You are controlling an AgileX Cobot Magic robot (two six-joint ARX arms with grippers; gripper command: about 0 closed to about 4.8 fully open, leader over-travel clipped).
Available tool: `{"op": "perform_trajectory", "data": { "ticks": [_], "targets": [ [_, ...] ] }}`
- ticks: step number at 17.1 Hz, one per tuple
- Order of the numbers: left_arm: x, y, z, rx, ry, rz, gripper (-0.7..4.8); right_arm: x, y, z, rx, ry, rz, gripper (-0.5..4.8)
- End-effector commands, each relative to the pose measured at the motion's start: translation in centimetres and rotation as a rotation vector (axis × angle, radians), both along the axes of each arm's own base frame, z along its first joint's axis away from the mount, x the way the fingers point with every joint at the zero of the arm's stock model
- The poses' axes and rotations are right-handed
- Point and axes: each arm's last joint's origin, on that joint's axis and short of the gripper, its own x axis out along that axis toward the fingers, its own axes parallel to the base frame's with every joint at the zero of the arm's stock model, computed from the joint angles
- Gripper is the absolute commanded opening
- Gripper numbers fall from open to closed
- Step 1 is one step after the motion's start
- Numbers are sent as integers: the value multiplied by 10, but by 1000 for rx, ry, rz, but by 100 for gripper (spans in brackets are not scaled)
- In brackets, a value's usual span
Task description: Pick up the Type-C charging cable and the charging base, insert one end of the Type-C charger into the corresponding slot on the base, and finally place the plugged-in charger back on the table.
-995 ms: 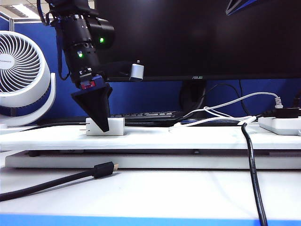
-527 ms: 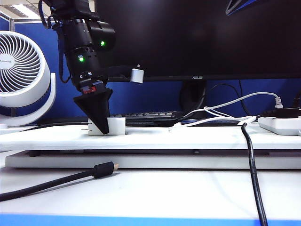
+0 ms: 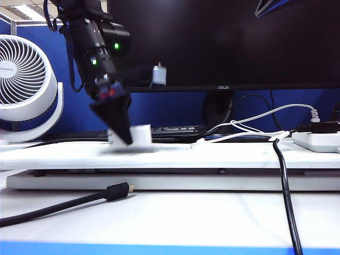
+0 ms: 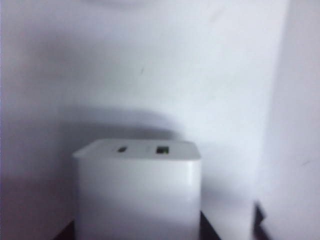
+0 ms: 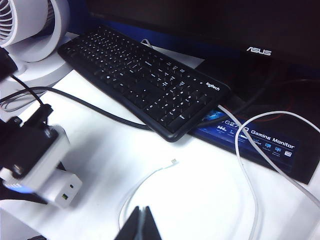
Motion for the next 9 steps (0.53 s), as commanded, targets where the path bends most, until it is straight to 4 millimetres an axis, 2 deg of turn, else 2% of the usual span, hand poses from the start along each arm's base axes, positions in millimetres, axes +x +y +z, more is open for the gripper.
{"op": "perform_trajectory", "data": {
  "ticks": [1,3,6,9],
  "targets": [
    [-1,-3,17,-124,43,-6,224,1,0,2,9,-2,-3,-1],
    [-1,-5,36,-228,52,-35,224,1,0,2,32,14,-17,-1],
    [-6,-5,53,-328,37,-74,224,1,0,2,32,14,-16,-1],
    [-22,1,84,-443,6,-124,223,1,0,2,32,13,-16,-1]
  ]
}}
